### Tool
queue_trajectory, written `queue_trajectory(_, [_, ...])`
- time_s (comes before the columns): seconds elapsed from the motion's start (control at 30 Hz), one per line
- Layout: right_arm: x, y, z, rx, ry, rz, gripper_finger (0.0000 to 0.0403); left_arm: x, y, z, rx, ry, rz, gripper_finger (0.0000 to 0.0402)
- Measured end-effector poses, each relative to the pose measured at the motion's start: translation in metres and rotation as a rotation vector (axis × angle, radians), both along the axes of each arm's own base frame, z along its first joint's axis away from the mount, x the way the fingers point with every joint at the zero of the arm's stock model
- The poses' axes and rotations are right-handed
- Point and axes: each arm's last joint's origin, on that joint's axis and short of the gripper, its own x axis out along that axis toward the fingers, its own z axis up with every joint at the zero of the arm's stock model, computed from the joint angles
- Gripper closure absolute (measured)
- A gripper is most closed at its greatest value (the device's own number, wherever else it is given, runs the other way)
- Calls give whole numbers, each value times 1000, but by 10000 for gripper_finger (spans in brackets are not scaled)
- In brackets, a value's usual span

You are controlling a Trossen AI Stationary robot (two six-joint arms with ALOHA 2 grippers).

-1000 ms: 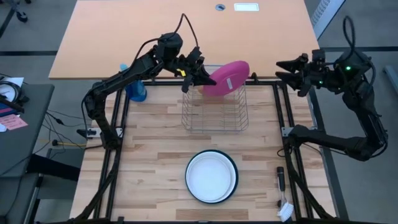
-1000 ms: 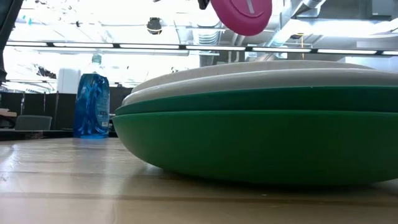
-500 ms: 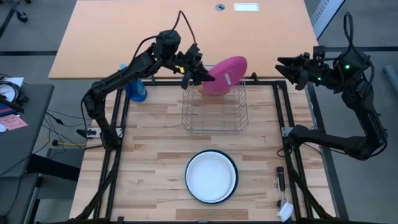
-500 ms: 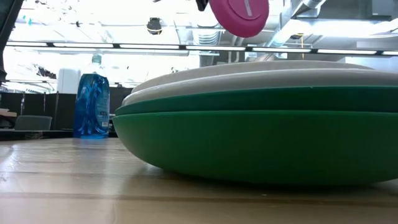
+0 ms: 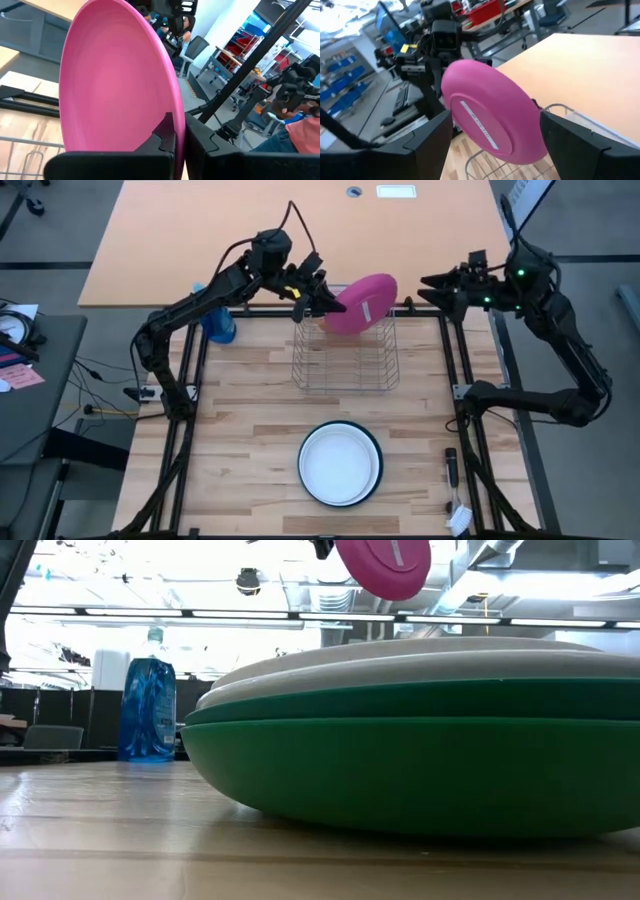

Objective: Sort dishes
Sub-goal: Put the pink plate in the dish rack

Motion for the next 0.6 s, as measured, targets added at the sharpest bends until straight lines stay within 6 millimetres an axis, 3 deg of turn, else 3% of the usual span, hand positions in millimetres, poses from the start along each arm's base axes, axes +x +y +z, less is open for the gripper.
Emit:
queue_trajectory(0.3, [3,2,0,-68,13,123,101,0,-3,0,-15,-2,-90,397])
queue_trajectory(0.6, [4,2,-1,-98,19,169,101,-9,12,0,7,-16,-89,397])
